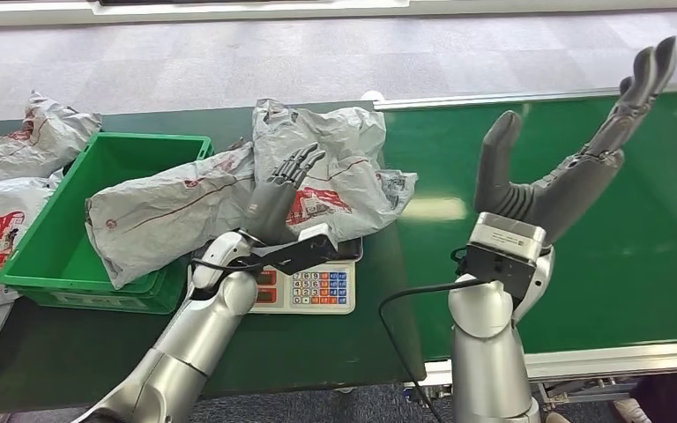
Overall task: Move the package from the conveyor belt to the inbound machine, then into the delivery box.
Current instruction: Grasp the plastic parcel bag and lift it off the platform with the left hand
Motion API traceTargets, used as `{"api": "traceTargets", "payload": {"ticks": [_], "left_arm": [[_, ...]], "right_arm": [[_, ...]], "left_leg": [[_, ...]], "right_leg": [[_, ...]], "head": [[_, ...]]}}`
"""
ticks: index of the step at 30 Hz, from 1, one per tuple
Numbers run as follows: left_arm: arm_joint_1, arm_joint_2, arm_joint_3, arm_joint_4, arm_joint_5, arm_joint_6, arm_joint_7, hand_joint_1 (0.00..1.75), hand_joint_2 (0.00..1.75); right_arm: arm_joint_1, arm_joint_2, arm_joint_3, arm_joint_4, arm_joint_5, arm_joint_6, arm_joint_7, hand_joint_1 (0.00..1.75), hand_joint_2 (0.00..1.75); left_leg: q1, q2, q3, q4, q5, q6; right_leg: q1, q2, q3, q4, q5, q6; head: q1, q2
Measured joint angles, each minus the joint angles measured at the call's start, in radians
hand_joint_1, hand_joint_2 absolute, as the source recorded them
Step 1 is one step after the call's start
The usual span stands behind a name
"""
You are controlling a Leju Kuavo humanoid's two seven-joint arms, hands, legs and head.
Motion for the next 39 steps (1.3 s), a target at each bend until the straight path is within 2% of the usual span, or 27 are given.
{"api": "traceTargets", "payload": {"ticks": [5, 11, 15, 28, 39], "left_arm": [[-0.113, -0.025, -0.043, 0.246, -0.127, -0.01, 0.059, 0.0, 1.75], [-0.158, -0.041, -0.091, 0.407, -0.23, -0.028, 0.121, 0.0, 1.75], [-0.197, -0.045, -0.141, 0.466, -0.31, -0.054, 0.171, 1.75, 1.75], [-0.22, -0.04, -0.226, 0.53, -0.473, -0.032, 0.296, 1.75, 1.75], [-0.225, -0.033, -0.242, 0.539, -0.535, -0.009, 0.338, 1.75, 1.75]], "right_arm": [[0.023, 0.006, 0.029, -0.072, 0.021, 0.001, 0.003, 0.0, 1.75], [0.029, 0.006, 0.053, -0.1, 0.021, 0.001, -0.004, 0.0, 1.75], [0.033, 0.006, 0.061, -0.107, 0.009, 0.001, -0.017, 0.0, 1.75], [0.035, 0.006, 0.075, -0.112, -0.035, 0.002, -0.038, 0.0, 1.75], [0.038, 0.006, 0.08, -0.112, -0.041, 0.002, -0.038, 0.0, 1.75]], "left_leg": [[0.0, 0.001, 0.0, 0.0, 0.0, 0.0], [0.0, 0.0, 0.0, 0.0, 0.0, 0.0], [0.0, 0.0, 0.001, 0.0, 0.0, 0.0], [0.0, 0.0, 0.002, 0.0, 0.0, 0.0], [0.0, 0.0, 0.002, 0.0, 0.0, 0.0]], "right_leg": [[0.0, 0.002, 0.0, 0.0, 0.001, 0.0], [0.0, 0.002, 0.0, 0.0, 0.0, 0.0], [0.0, 0.002, 0.002, 0.0, -0.001, 0.0], [0.0, 0.002, 0.003, 0.0, 0.0, 0.0], [0.0, 0.002, 0.003, 0.0, -0.001, 0.0]], "head": [[0.0, 0.0], [0.0, 0.0], [0.0, 0.0], [0.0, 0.0], [0.0, 0.0]]}}
